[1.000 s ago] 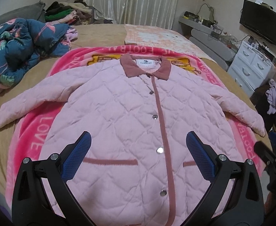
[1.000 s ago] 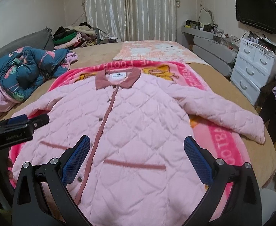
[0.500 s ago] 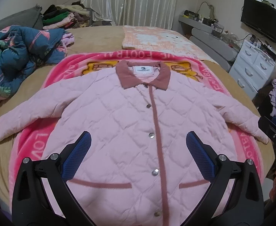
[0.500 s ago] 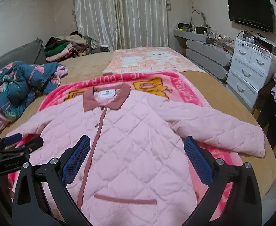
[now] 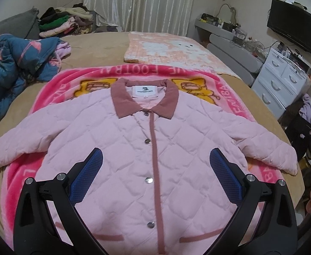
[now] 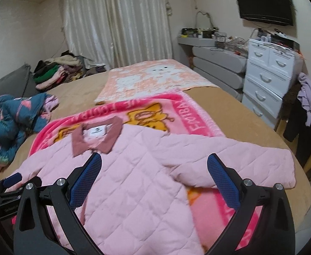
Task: Fold large clothes
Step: 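Move the right gripper over the jacket toward the sleeve cuff, then close the right gripper on the pink sleeve cuff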
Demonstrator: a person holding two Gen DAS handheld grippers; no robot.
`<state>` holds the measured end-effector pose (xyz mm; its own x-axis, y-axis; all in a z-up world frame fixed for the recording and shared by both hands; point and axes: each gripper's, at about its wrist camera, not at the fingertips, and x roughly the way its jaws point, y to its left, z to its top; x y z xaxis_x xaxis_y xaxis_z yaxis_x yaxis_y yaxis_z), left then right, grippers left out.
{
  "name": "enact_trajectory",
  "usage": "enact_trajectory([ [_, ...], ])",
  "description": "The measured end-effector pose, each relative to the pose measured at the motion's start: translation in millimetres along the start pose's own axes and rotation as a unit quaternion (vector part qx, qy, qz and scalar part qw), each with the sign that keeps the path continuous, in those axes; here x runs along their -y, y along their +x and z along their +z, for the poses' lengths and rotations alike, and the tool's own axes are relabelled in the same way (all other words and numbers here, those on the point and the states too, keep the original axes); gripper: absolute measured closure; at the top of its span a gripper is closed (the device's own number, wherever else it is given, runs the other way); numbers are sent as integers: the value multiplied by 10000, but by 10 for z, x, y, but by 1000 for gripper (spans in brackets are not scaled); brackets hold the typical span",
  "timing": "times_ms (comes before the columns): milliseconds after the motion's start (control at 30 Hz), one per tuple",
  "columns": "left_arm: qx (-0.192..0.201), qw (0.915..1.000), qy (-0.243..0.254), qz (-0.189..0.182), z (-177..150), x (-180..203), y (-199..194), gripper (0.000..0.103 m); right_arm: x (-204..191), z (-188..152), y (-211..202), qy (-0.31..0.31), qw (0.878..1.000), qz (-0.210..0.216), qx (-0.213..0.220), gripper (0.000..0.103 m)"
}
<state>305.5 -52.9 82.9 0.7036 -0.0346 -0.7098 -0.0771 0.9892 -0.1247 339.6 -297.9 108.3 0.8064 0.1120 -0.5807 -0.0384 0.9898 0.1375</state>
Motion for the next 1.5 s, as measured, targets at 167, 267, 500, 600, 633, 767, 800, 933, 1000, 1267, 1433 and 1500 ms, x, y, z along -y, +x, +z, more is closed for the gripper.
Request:
enact_trajectory([
  [167, -39, 10000, -11, -55, 49, 119, 199, 9, 308, -109, 211, 346, 9993, -120, -119, 4],
  [267, -58, 9999, 27, -113, 66, 224, 334, 9, 518, -164, 338, 611, 9976, -288, -164, 4],
  [500, -140, 9995, 93, -268, 45, 532, 638, 9, 1115, -309, 563, 1111, 9869, -1148, -237, 4],
  [600, -230, 9990, 208, -310, 16, 696, 739, 9, 1403, -393, 608, 1477, 9795, -1337, -295, 4],
  [633, -267, 9989, 245, -306, 2, 748, 777, 9, 1503, -418, 624, 1598, 9767, -1402, -298, 4],
  [767, -398, 9982, 372, -245, -58, 925, 905, 9, 1807, -506, 653, 1970, 9672, -1568, -330, 4],
  [800, -429, 9979, 401, -259, -76, 978, 935, 9, 1870, -535, 649, 2075, 9646, -1590, -336, 4],
  [933, -490, 9967, 586, -256, -117, 1181, 1023, 9, 2127, -644, 672, 2450, 9545, -1663, -366, 4],
  [1000, -501, 9963, 663, -228, -129, 1274, 1059, 9, 2257, -698, 700, 2594, 9487, -1758, -420, 4],
  [1267, -557, 9952, 756, -269, -168, 1515, 1194, 9, 2684, -930, 881, 3151, 9248, -2010, -707, 4],
  [1433, -685, 9940, 783, -340, -191, 1610, 1327, 9, 2872, -1036, 1036, 3455, 9131, -1992, -843, 4],
  [1500, -767, 9934, 823, -242, -209, 1627, 1404, 9, 2950, -1084, 1096, 3596, 9074, -1987, -884, 4],
])
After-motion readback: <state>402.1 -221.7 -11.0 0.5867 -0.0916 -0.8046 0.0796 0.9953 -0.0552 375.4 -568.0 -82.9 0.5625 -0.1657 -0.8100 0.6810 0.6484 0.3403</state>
